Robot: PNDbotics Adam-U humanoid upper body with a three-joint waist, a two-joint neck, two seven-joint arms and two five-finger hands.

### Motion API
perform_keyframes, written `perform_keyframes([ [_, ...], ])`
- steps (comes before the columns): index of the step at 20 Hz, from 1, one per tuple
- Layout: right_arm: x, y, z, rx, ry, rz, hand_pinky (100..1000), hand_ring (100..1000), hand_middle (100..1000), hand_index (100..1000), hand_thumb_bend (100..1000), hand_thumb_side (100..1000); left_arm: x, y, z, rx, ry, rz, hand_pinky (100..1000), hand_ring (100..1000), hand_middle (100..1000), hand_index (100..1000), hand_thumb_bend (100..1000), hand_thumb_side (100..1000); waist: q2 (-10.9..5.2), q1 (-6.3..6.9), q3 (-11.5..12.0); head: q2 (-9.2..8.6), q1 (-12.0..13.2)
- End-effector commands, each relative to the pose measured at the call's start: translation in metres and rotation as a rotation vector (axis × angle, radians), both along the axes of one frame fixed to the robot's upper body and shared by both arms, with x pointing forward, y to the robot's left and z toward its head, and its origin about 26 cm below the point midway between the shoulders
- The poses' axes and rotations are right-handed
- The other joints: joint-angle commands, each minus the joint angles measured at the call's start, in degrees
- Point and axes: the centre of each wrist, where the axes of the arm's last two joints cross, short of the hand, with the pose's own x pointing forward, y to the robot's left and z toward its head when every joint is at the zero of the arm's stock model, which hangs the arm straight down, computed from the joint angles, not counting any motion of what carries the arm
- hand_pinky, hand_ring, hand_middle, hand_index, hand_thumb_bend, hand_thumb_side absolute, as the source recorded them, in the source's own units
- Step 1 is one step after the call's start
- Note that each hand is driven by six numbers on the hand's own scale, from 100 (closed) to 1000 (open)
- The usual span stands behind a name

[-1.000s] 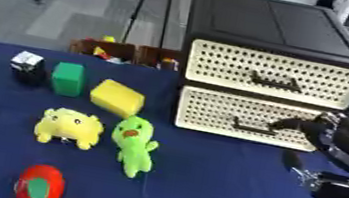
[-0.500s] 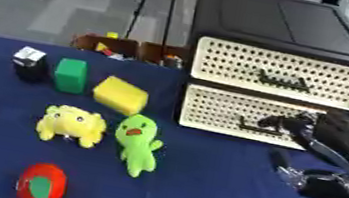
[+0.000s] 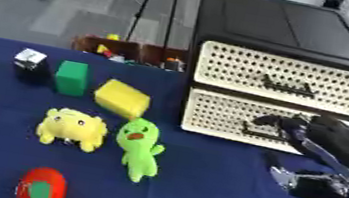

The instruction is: Pick up objects from table and place into drawer.

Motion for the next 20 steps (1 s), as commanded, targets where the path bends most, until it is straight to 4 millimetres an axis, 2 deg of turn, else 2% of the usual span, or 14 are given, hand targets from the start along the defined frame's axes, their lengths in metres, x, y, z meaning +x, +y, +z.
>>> perform_keyframes([
  [1, -0.0033, 0.0013, 0.0093, -0.032, -0.026, -0.03, 229, 164, 100, 901, 100, 196, -0.0017, -0.0005, 0.007, 0.006, -0.025, -0.009, 490, 697, 666, 880, 109, 801, -0.78, 0.0, 0.2, -1.25, -0.6],
  [12, -0.0042, -0.0014, 0.0011, -0.032, -0.01, -0.102, 227, 160, 100, 912, 100, 196, -0.0016, -0.0009, 0.0075, -0.003, -0.027, -0.012, 488, 698, 666, 881, 102, 803, 0.57, 0.33, 1.4, -2.34, -1.8],
  [20, -0.0065, -0.005, 0.0097, 0.025, -0.079, -0.099, 232, 156, 100, 926, 100, 198, -0.0017, -0.0011, 0.0069, -0.001, -0.023, -0.016, 487, 699, 665, 878, 100, 803, 1.08, 0.48, 1.7, -2.78, -1.7],
])
